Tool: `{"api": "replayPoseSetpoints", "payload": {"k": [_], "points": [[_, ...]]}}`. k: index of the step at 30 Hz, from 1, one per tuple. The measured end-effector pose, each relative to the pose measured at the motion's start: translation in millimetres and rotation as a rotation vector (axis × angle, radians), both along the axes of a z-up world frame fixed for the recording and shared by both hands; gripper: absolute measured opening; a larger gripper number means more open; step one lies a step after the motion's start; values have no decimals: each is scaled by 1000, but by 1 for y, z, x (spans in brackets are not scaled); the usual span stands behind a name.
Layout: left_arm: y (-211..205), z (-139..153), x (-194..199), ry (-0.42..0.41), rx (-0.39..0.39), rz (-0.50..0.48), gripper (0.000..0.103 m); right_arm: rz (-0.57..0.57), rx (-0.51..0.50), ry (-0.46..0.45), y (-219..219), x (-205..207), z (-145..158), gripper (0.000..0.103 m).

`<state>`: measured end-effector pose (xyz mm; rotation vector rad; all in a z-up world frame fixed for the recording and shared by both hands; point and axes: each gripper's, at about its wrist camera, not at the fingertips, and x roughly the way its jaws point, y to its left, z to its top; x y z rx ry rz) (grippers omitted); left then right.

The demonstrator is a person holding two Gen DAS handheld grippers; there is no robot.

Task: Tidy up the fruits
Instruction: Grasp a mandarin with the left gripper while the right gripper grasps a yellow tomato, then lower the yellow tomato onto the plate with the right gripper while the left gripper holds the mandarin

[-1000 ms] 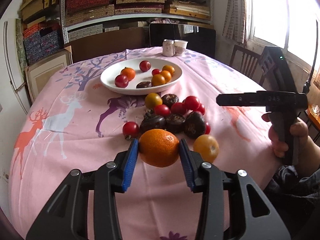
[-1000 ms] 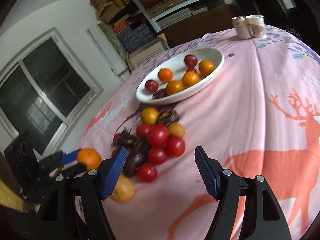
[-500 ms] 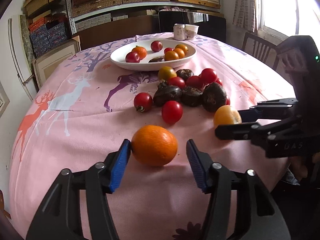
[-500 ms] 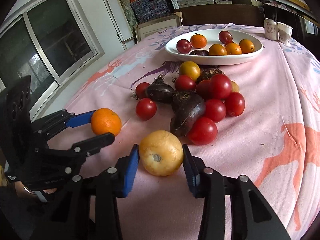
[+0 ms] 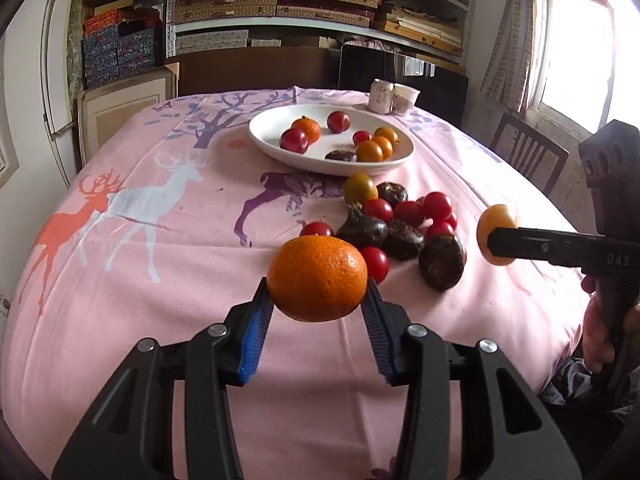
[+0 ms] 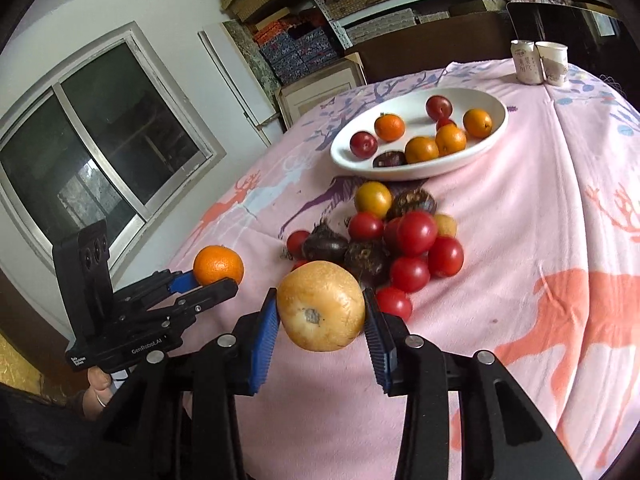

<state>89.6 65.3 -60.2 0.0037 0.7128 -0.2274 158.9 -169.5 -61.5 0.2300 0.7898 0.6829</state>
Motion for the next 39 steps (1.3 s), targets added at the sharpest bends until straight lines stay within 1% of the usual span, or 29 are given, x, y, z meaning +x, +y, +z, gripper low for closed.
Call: {"api": "replayPoseSetpoints", "payload": {"k": [4,7,9,12,15,17,18,19,21,22,23,24,25,26,27,28,29,30,31,32,33,34,36,38,39], "points": [[-5,18,31,-5,-27,-6,44,-55,-1,-38,-8,37,25,41],[-13,32,67,-20,-32,-11,44,-96,7,-29,-8,78,35,41],[-20,39,98,-24,-34,-15,44,-133,2,-4,-4,109,37,41],[-38,41,143,-9,-2,-23,44,-176,-11,26,8,154,36,41],[-53,29,181,24,51,-16,44,-192,-30,62,21,187,29,42],[-59,18,199,55,83,-4,44,-195,-22,84,24,201,23,44],[-59,13,205,71,91,5,44,-198,-20,90,24,203,22,51],[-57,10,209,90,87,13,44,-206,-16,87,23,203,22,55],[-50,8,208,107,56,18,45,-207,-4,58,19,192,25,56],[-48,9,203,97,45,14,45,-206,-8,48,18,186,26,56],[-46,11,196,81,53,12,45,-203,-9,41,15,178,25,56],[-45,13,188,59,67,13,52,-202,-4,35,11,170,24,56],[-44,17,180,31,82,16,68,-201,4,31,5,161,21,57],[-43,22,169,-3,93,14,76,-203,18,29,-1,152,18,58],[-43,26,161,-37,103,11,89,-207,30,26,-7,146,16,61],[-45,30,155,-70,115,9,90,-215,41,20,-13,137,12,61],[-49,34,152,-102,138,10,90,-221,52,14,-19,130,8,61],[-54,37,151,-125,166,16,88,-227,59,9,-23,125,3,61],[-59,40,152,-135,182,14,73,-235,69,5,-28,121,-2,61],[-62,43,155,-126,170,-6,67,-246,80,9,-34,119,-8,61],[-62,44,157,-111,154,-18,63,-260,85,22,-39,119,-15,61],[-61,45,159,-101,145,-13,63,-281,89,45,-46,118,-21,61],[-52,43,161,-70,126,6,63,-295,136,66,-59,118,-24,61],[-39,38,158,-25,118,22,58,-314,142,67,-68,117,-26,61],[-32,34,155,-1,118,27,53,-313,149,77,-71,116,-28,62]]}}
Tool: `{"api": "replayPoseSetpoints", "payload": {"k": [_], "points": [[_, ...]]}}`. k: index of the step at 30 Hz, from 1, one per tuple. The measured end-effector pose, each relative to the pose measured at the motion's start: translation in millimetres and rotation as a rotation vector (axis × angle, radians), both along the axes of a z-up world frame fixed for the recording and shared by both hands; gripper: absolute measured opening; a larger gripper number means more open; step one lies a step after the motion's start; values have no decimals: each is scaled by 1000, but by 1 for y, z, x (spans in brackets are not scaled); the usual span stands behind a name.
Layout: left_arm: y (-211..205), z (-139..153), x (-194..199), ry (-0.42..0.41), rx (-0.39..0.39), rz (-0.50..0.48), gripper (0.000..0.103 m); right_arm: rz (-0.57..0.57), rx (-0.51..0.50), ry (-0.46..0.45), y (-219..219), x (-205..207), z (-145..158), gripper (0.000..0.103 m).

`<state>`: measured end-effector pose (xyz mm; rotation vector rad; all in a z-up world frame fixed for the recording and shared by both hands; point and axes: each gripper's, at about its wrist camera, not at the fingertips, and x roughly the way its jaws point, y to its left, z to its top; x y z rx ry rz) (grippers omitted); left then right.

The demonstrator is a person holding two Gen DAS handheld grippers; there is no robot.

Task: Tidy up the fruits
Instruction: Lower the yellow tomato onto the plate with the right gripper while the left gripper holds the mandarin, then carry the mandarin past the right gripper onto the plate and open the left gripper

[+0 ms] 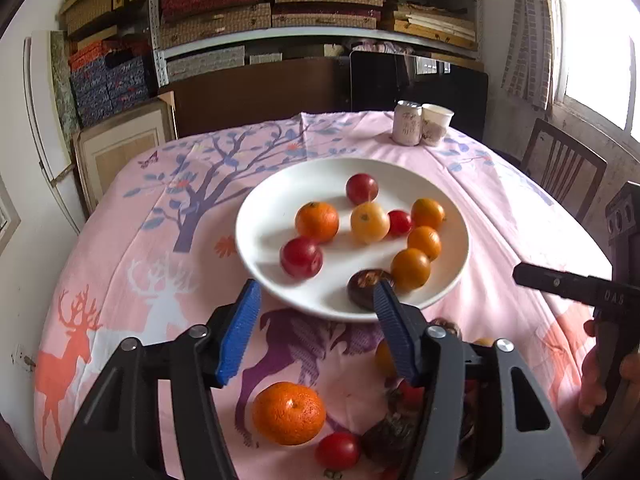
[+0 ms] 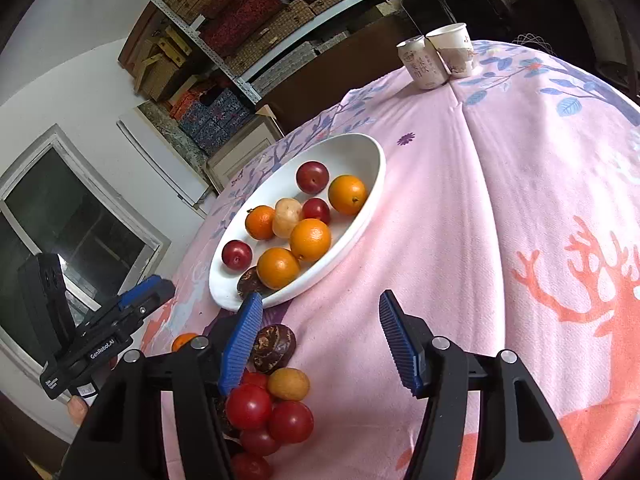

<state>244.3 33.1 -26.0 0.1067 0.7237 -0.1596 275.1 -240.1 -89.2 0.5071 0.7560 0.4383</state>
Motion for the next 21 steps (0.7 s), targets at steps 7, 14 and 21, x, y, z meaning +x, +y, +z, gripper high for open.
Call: {"api": "replayPoseSetpoints", "payload": {"k": [7,14,21], "points": [[35,-40,-31,143,24,40,40,32,-19,1,8,4,-2,61],[39,-51,-57,89,102,53,41,12,23,25,-1,6,-7,62],[31,-48,-68,87,152,46,44,15,42,16,-3,4,-6,62]]}}
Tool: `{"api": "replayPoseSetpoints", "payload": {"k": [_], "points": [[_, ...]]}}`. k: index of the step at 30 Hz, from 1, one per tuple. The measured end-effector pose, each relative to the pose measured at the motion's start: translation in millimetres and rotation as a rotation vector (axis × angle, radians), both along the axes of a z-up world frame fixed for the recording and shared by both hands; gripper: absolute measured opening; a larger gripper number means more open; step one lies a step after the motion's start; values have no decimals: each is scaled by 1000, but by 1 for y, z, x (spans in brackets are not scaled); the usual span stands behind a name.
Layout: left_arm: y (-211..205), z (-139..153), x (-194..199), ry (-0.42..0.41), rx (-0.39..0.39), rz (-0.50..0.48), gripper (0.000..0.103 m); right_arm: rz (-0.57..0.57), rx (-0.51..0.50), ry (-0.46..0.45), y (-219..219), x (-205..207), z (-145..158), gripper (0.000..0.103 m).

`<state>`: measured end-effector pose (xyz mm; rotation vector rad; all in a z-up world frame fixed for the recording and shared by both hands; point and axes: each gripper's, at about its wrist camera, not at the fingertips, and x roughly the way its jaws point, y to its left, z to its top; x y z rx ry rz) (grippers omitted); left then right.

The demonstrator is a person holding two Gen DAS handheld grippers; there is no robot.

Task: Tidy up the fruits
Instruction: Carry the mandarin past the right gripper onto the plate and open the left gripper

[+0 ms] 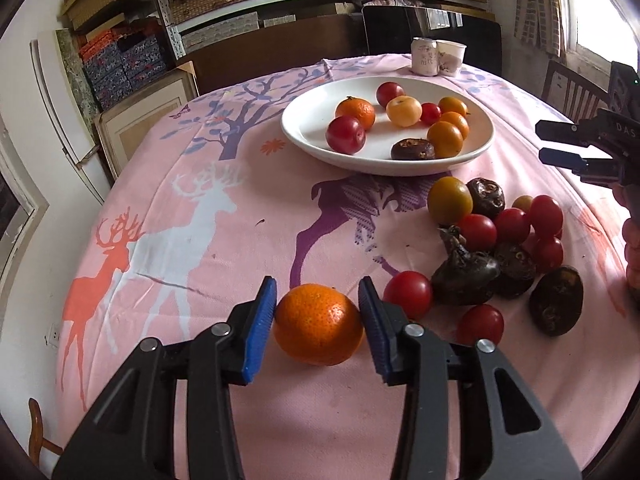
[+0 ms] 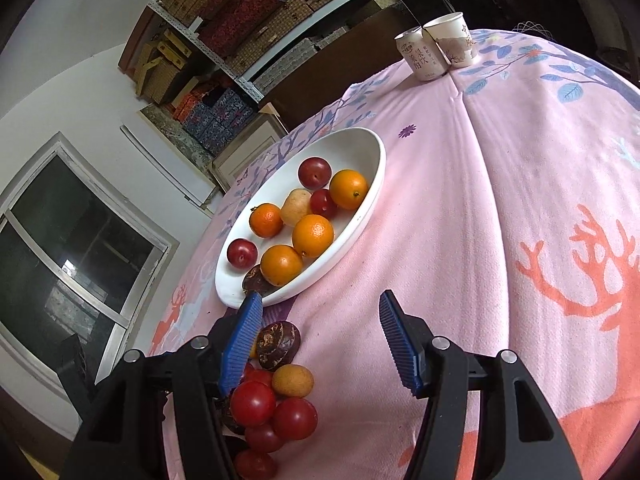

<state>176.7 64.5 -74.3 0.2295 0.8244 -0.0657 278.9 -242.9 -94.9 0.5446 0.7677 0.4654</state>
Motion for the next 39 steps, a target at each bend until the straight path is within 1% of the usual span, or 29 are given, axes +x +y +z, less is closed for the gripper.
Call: {"api": "replayPoseSetpoints", "payload": {"k": [2,3,4,6,8,9,10,12,13,14,16,18,19,20,21,23,25,26,27,29,30,31,32,35,37,39], "points": [[6,0,-1,-4,-4,30,56,7,1,8,1,2,-1,62],[10,0,-1,-1,-7,50,67,10,-3,7,2,2,-1,62],[13,0,-3,3,-22,57,69,17,-8,3,4,1,0,62],[15,-2,-5,13,-39,42,70,44,-21,-5,9,-1,1,62],[12,-9,-7,38,-49,13,69,97,-34,-9,19,-5,3,61],[9,-14,-9,59,-57,-6,61,122,-47,-17,24,-10,4,61],[5,-18,-11,80,-73,-39,43,137,-57,-38,27,-16,8,61],[-3,-20,-19,67,-39,-58,43,180,-57,-87,35,-34,19,62],[-2,-20,-20,67,-39,-58,43,218,-45,-96,42,-42,23,62],[1,-20,-21,75,-61,-54,43,270,-42,-95,55,-50,27,62],[8,-21,-21,99,-113,-48,43,378,-76,-79,90,-61,34,62],[13,-23,-23,119,-142,-48,46,487,-129,-40,129,-67,37,62],[12,-23,-25,112,-133,-49,47,535,-162,-27,149,-68,38,62],[11,-24,-28,106,-122,-50,47,566,-218,-18,168,-68,37,62],[11,-24,-29,103,-119,-50,47,588,-285,-15,185,-68,35,62],[13,-24,-29,105,-136,-49,47,637,-384,-19,216,-67,30,62],[17,-23,-28,110,-164,-48,47,646,-443,-31,234,-65,26,61],[18,-23,-28,110,-170,-53,46,654,-457,-30,239,-64,23,61],[19,-23,-28,109,-172,-55,46,658,-462,-19,242,-61,19,61],[21,-23,-28,111,-183,-55,45,696,-405,23,243,-56,12,61],[22,-24,-28,111,-184,-55,43,707,-380,27,243,-54,9,61],[21,-24,-30,110,-181,-60,43,729,-359,29,243,-54,8,53],[19,-24,-32,104,-166,-65,43,757,-332,57,243,-53,5,53],[22,-24,-39,99,-180,-70,42,805,-324,32,242,-59,5,51],[25,-23,-44,88,-205,-64,42,814,-304,23,243,-62,7,49],[27,-18,-48,66,-236,-61,42,808,-271,-6,237,-67,13,45]]}}
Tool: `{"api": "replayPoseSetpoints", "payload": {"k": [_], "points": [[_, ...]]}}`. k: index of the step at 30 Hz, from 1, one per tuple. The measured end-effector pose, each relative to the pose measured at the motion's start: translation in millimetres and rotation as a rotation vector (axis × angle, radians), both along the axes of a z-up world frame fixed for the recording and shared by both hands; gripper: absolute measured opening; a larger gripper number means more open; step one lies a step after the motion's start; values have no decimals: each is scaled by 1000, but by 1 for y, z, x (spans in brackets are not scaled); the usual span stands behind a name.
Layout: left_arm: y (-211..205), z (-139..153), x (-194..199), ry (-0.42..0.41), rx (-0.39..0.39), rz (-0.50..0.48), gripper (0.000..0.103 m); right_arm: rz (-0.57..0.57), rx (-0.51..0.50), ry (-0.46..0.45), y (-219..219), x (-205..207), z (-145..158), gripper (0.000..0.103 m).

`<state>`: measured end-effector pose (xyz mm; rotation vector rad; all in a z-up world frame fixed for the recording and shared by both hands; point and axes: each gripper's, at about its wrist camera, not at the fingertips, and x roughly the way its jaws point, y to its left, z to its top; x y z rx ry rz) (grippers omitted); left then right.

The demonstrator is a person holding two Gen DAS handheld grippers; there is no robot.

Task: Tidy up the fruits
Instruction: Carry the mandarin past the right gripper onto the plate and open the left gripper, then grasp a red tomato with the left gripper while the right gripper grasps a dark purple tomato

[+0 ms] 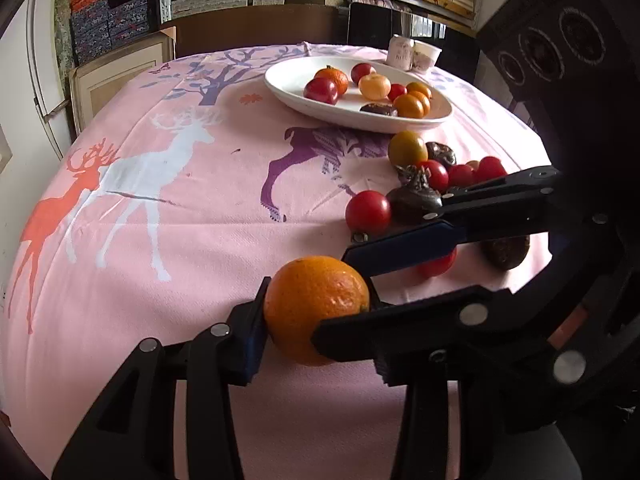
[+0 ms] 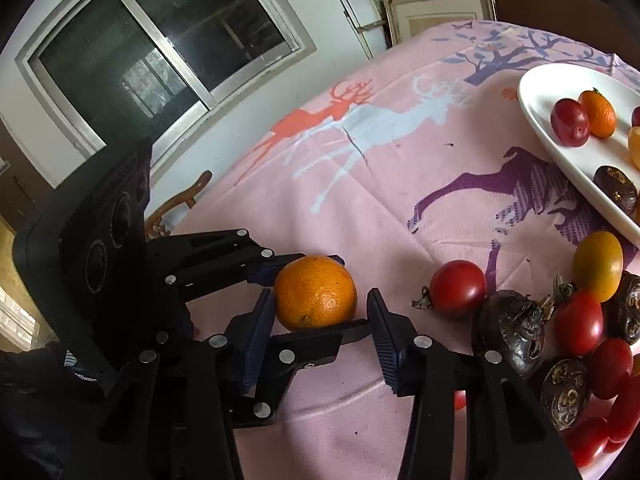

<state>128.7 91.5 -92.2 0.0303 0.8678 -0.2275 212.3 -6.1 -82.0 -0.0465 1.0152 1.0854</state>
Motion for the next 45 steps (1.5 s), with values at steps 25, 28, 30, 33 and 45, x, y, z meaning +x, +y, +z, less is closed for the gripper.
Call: {"api": "replayPoseSetpoints", "payload": {"k": [25,28,30,33,45], "points": [[-103,62,203,-40,104,-117,91,-403,133,-99,-115,145,60,46],[-93,51,218,23,84,-86,91,-471,187,-57,-132,151,50,48],[-83,46,209,35,69,-71,91,-484,206,-51,-142,144,45,49],[-70,48,177,18,53,-82,91,-499,245,-30,-161,123,37,55],[-75,5,10,-52,256,-189,88,-566,315,-15,-220,11,-4,67]]}}
